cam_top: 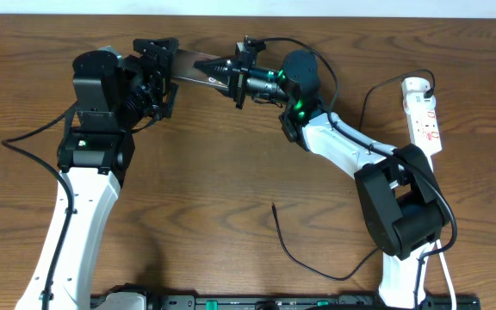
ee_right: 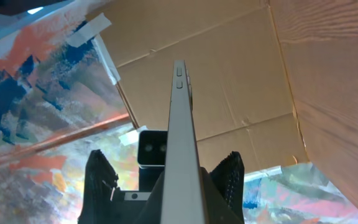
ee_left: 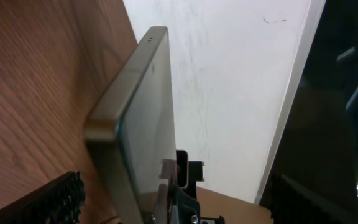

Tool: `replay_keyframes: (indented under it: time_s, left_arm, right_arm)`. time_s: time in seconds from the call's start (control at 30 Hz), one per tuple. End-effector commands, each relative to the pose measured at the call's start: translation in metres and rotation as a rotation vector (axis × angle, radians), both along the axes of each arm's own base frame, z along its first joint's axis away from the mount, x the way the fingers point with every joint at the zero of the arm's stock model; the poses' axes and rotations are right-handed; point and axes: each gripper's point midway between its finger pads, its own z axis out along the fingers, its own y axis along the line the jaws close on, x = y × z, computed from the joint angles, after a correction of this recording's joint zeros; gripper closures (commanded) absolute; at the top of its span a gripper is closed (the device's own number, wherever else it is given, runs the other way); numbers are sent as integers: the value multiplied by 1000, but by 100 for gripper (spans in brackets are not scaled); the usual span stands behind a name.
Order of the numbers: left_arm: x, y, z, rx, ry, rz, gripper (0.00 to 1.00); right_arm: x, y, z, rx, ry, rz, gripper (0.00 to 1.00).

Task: Plug charger to phone and switch on socket
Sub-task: 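Hold the phone between both grippers, adjusting the right gripper's grip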

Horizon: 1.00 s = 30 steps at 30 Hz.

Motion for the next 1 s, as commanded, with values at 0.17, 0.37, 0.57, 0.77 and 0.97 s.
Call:
replay_keyframes:
  time_s: [0.17, 0.37, 0.57, 0.77, 0.97]
  left_arm:
    - [6, 3, -24, 30, 41, 3, 23]
    - [12, 2, -27, 29, 32, -2, 22]
    - [12, 2, -27, 36, 29, -5, 23]
    - [13, 2, -25, 36, 18, -4, 41]
    - [13, 2, -25, 41, 15, -7, 48]
  right_arm:
    - [2, 2, 14, 28, -16, -27, 99]
    - [2, 2, 14, 28, -16, -28, 99]
    - [2, 2, 14, 28, -16, -28, 99]
    - [0, 3, 14, 26, -17, -17, 99]
    - [-4, 6, 13, 24, -18, -2, 99]
